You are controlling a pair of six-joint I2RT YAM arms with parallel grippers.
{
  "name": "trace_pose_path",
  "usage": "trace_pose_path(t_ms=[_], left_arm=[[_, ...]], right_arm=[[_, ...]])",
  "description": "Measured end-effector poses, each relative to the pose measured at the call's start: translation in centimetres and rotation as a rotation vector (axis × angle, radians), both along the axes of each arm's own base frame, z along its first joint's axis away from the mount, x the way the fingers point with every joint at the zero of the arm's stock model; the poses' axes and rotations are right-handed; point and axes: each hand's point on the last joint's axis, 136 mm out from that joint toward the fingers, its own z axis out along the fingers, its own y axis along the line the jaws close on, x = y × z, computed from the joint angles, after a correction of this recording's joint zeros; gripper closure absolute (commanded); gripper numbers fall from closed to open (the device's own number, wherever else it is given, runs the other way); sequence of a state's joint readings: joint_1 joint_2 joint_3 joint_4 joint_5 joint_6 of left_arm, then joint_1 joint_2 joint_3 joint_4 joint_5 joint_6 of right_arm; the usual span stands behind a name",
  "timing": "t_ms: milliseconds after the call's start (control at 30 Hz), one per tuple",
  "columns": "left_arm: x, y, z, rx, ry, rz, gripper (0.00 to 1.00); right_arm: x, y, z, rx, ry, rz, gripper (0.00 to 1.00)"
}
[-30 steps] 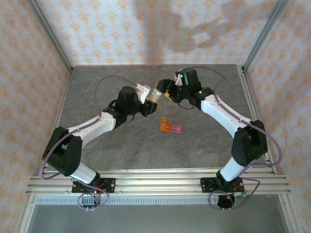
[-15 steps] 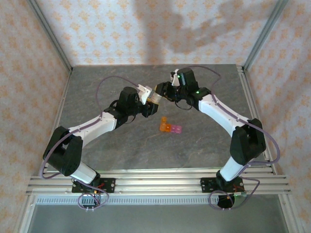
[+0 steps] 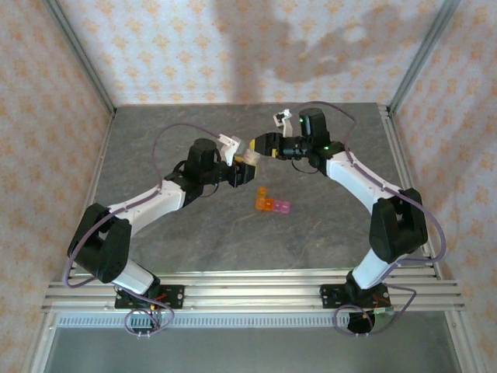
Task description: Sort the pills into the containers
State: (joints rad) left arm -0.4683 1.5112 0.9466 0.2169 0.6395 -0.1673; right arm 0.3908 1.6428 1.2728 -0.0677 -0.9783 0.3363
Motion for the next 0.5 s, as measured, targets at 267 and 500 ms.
trace_pose_path(t_ms=[267,500], left_arm=[[0.6,0.7,-0.2,0.041,-0.031,0.033,1.00],[1.1,1.7,-1.2,0.122,-0.055,0.068,1.00]], right_arm=[[0.1,-2.0,0.5,-0.073,0.074,-0.147,0.23],[1.2,-4.3,0.6,-0.134,0.132,-0.317,0.23]])
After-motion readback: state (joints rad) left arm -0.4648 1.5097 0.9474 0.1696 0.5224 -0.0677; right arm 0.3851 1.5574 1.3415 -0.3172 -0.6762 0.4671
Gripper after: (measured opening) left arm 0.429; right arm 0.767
